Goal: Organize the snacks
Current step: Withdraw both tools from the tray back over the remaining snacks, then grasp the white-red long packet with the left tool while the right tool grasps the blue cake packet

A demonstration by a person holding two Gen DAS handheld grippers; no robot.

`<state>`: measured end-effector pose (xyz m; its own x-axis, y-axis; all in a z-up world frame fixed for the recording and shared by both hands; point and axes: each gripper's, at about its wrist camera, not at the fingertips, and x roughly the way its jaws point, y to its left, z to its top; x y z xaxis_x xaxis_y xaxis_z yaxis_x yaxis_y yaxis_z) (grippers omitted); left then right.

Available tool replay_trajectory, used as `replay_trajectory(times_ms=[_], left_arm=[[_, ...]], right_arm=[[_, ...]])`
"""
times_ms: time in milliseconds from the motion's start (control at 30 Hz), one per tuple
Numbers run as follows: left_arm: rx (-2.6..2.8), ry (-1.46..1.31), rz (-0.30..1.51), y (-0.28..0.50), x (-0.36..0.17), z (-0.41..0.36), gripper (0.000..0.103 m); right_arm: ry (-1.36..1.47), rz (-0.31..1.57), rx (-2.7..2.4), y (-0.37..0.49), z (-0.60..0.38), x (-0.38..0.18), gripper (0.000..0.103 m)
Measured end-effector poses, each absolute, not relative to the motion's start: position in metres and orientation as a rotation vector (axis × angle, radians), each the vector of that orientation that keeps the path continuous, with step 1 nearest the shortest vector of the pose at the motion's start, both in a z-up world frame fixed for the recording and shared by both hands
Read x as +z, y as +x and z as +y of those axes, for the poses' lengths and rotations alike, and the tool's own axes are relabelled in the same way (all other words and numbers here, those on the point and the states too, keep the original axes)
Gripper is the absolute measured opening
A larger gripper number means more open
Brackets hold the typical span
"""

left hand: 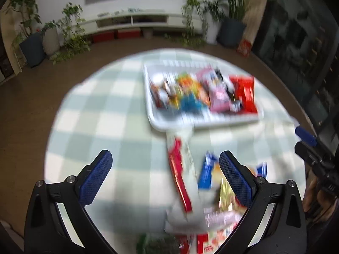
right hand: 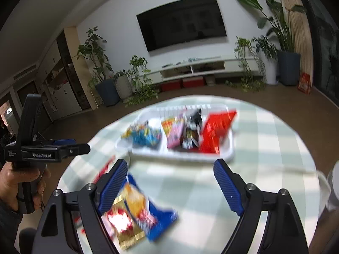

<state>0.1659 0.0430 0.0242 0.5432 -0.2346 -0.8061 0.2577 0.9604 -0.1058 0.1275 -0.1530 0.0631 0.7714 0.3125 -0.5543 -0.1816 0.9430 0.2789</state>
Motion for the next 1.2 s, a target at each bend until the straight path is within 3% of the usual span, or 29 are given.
replay_trajectory(times_ms=[633,700,767,867,1067,1200], left_arm=[[-0.193,0.278,1.059,0.176,-0.044,0.006,0.102],[-0.189,0.285,1.063,0.181,-0.047,0.006,0.098],[-0.203,0.282,1.067,0.184,-0.049,0.006,0.081],[-0.216,0.297,1.085,0.187,-0.055,0.007,0.065],[-0.246,0.274,1.083,0.193,-0.059,0.016,0.063],[-0.282,0.278,1.080,0.195,-0.059,0.012,0.042]], right_arm=[[0.148,0.729,0.279,0.127,-0.143,0.033,0.079],[0.139,0.736,0.280,0.127,-0.141,0.032,0.078],[0.133,0.742,0.281,0.127,-0.139,0.031,0.078],[0.137,0.753,0.281,0.128,-0.139,0.029,0.078],[0.141,0.777,0.288,0.132,-0.137,0.025,0.076],[0.120,0.781,0.290,0.132,-0.134,0.023,0.075]])
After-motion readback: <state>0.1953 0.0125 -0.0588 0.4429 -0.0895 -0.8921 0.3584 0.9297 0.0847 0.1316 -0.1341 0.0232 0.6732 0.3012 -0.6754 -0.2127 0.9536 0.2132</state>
